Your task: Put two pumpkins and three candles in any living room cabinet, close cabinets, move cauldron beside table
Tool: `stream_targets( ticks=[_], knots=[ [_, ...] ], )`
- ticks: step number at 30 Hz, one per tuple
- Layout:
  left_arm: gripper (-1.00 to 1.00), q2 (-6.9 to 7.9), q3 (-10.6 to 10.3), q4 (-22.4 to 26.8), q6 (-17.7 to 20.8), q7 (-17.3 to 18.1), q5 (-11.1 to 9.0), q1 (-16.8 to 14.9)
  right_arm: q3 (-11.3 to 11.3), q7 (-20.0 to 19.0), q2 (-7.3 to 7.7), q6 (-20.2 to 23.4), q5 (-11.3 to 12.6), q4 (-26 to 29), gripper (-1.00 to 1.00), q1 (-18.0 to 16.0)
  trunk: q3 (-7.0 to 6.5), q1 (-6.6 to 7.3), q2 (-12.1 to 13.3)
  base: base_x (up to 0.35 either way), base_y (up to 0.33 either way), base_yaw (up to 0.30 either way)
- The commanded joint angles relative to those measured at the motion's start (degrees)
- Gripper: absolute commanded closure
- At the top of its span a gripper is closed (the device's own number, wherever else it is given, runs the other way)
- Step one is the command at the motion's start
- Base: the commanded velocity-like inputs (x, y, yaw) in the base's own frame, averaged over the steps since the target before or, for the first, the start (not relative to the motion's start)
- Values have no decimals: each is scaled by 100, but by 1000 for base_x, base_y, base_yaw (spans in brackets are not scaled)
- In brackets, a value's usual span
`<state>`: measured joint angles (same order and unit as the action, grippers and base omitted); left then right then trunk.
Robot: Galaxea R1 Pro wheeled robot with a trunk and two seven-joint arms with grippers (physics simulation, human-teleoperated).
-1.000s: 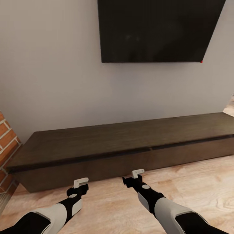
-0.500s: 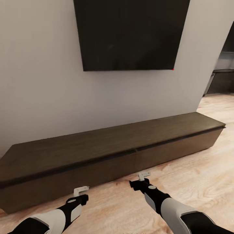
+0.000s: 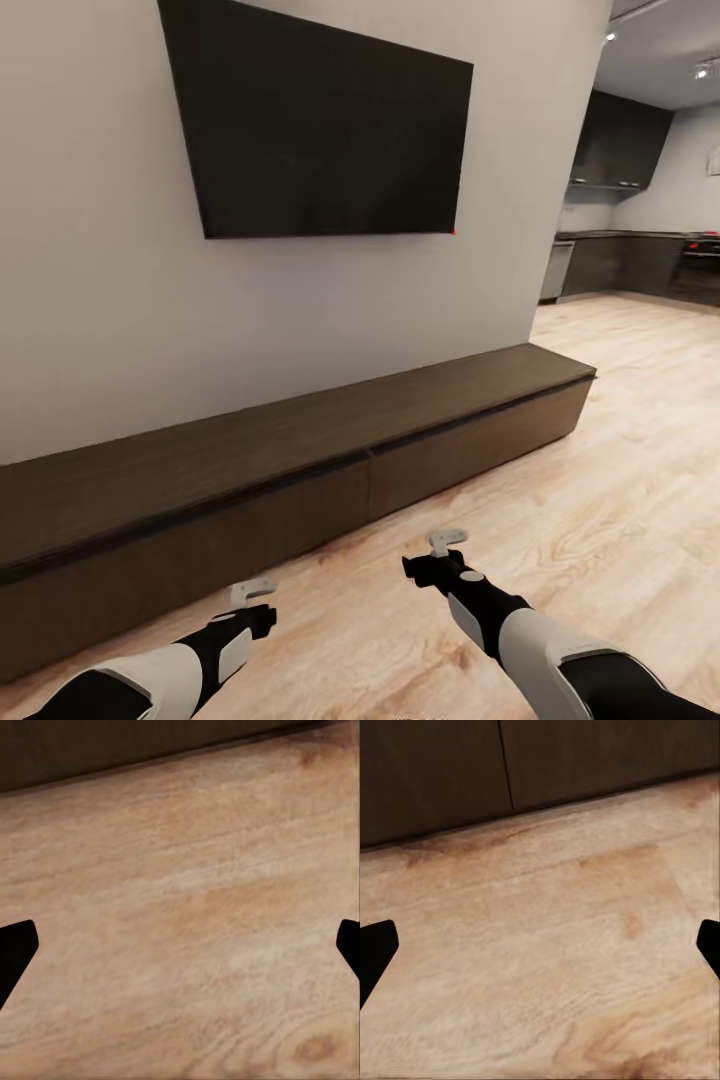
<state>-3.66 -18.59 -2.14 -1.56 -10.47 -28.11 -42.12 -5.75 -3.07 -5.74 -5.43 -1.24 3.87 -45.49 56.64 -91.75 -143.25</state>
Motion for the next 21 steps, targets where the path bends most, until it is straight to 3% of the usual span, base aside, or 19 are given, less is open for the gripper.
stream_targets(
  ticks=[1,12,17,21],
  knots=[
    [-100,-3,-48,-16,-17,-8,-46,-7,-31,-1,1,-17,-14,-8,-100,-4,-13,5,-1,-82,-59,-274],
    [-100,1,-32,22,-13,-8,-81,-7,-32,15,24,-11,-16,-9,-100,-4,-159,226,401,-18,-13,-265],
    [-100,5,-42,29,5,-2,-437,-7,-31,14,127,78,-16,-73,-100,-4,-218,336,601,-1,-1,-249],
    [-100,1,-40,29,7,3,-492,-7,-31,8,213,277,-12,-102,-100,-4,-267,424,762,0,0,-248]
  ],
)
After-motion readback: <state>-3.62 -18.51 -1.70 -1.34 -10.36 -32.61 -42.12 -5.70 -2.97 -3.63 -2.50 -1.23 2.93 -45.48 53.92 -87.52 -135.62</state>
